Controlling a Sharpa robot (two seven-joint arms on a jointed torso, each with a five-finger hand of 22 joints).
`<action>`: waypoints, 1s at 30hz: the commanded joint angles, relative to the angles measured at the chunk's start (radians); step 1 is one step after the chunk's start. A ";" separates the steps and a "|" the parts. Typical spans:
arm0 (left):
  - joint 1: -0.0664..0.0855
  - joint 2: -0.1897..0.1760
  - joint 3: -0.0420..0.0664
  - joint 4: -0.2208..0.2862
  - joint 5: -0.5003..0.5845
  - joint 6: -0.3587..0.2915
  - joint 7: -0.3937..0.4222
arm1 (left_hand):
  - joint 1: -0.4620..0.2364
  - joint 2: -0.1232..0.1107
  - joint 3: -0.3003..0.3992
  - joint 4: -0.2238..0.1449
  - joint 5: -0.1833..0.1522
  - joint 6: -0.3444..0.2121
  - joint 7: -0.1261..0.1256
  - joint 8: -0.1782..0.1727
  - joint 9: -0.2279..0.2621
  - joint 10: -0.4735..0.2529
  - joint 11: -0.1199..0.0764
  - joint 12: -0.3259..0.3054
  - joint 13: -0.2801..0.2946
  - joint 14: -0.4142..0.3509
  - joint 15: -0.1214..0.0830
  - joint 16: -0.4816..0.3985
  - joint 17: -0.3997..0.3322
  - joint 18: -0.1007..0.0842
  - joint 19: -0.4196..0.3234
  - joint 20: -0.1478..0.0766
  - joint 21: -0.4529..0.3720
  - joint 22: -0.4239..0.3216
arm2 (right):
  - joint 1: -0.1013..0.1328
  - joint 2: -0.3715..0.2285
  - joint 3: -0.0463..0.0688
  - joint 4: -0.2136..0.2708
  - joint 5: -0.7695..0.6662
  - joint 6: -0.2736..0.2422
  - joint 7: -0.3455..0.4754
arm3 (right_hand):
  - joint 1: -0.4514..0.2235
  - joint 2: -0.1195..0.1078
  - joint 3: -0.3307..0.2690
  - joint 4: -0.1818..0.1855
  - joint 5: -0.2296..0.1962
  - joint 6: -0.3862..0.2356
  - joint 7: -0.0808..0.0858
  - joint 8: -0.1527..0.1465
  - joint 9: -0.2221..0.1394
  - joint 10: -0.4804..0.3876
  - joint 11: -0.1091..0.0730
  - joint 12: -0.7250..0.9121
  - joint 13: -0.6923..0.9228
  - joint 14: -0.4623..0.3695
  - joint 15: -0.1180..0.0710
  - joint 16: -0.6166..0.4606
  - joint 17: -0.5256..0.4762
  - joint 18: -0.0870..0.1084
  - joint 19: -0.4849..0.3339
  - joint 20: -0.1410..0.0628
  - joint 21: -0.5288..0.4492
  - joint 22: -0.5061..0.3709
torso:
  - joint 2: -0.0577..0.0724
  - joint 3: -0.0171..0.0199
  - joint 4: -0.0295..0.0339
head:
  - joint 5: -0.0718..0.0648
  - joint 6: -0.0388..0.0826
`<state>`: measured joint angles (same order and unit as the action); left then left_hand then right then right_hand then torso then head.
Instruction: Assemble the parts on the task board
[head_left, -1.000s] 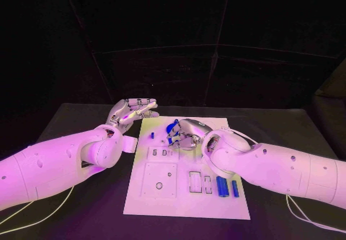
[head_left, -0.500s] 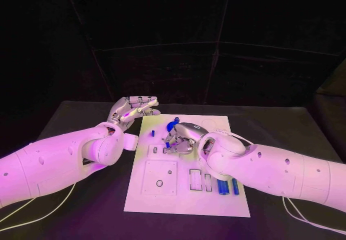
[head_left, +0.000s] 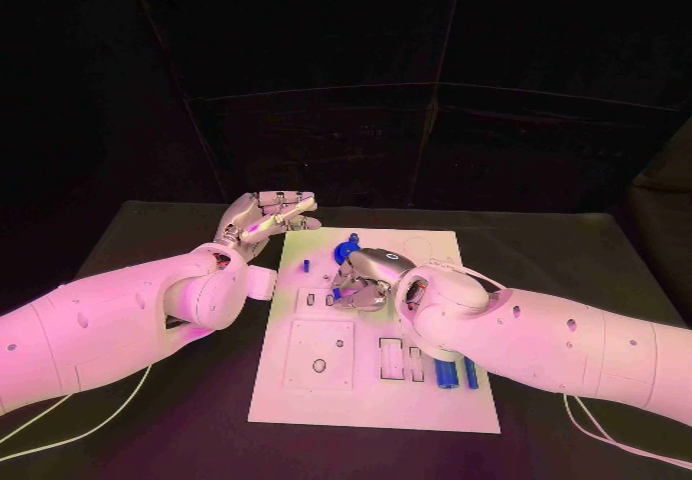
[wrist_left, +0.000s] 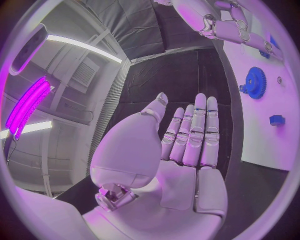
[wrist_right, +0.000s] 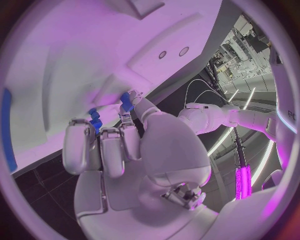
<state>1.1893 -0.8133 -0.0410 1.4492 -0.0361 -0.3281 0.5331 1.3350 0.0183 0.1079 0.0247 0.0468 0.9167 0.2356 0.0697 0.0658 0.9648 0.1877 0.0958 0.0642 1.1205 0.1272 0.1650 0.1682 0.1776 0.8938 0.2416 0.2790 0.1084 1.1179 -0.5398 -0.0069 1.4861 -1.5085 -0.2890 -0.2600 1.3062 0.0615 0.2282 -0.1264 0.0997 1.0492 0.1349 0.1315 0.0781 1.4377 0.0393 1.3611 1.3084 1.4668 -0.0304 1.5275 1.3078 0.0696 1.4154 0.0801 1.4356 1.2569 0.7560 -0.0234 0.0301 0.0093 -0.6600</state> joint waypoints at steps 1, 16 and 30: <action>0.002 0.000 0.001 0.002 -0.004 0.005 0.005 | 0.009 0.002 0.000 -0.006 0.005 0.001 0.006 -0.004 0.000 0.006 -0.001 -0.005 0.000 -0.001 0.004 -0.006 0.001 0.006 0.009 0.001 -0.005 -0.001 | 0.000 0.001 -0.001 -0.003 -0.020 0.032 -0.008 | -0.003 0.006 0.006 -0.002 0.004 0.021 -0.013 0.006 0.001 -0.008 -0.003 -0.001 0.054 0.079 -0.004 -0.001 0.140 -0.004 -0.001 -0.006 -0.003 -0.001 | 0.000 0.0002 0.0002 | 0.000 0.000; 0.002 0.000 0.001 0.000 -0.004 0.005 0.004 | 0.009 0.002 0.000 -0.006 0.005 0.001 0.006 -0.004 0.000 0.006 -0.001 -0.005 0.000 -0.001 0.004 -0.006 0.001 0.006 0.009 0.001 -0.005 -0.001 | -0.002 -0.004 -0.001 0.002 -0.049 0.057 -0.037 | -0.023 -0.024 0.014 -0.007 0.003 0.004 -0.005 -0.010 -0.004 -0.023 0.003 -0.025 0.033 0.078 0.000 -0.003 0.138 -0.003 -0.004 -0.003 -0.007 -0.008 | 0.000 -0.0003 0.0009 | 0.000 -0.003; 0.002 -0.001 0.001 0.000 -0.004 0.005 0.004 | 0.009 0.002 0.000 -0.006 0.005 0.001 0.006 -0.004 0.000 0.006 -0.001 -0.005 0.000 -0.001 0.004 -0.006 0.001 0.006 0.009 0.001 -0.005 -0.001 | -0.003 -0.003 -0.001 0.007 -0.059 0.067 -0.043 | -0.053 -0.068 0.005 -0.006 0.035 -0.016 0.004 -0.027 -0.008 -0.032 0.012 -0.039 0.022 0.078 0.008 -0.005 0.135 -0.003 -0.005 0.003 -0.009 -0.010 | 0.001 0.0000 0.0004 | 0.002 -0.007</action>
<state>1.1893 -0.8139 -0.0410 1.4480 -0.0361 -0.3281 0.5328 1.3349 0.0183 0.1079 0.0247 0.0467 0.9167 0.2356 0.0697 0.0658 0.9648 0.1877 0.0958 0.0642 1.1204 0.1272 0.1654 0.1680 0.1776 0.8938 0.2415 0.2790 0.1086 1.1171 -0.5426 -0.0055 1.4935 -1.5565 -0.2543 -0.2840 1.2546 0.0022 0.2361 -0.1338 0.1287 1.0386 0.1391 0.1096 0.0713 1.4127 0.0500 1.3278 1.3082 1.4668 -0.0304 1.5274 1.3076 0.0697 1.4154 0.0802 1.4319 1.2480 0.7563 -0.0235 0.0307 0.0103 -0.6668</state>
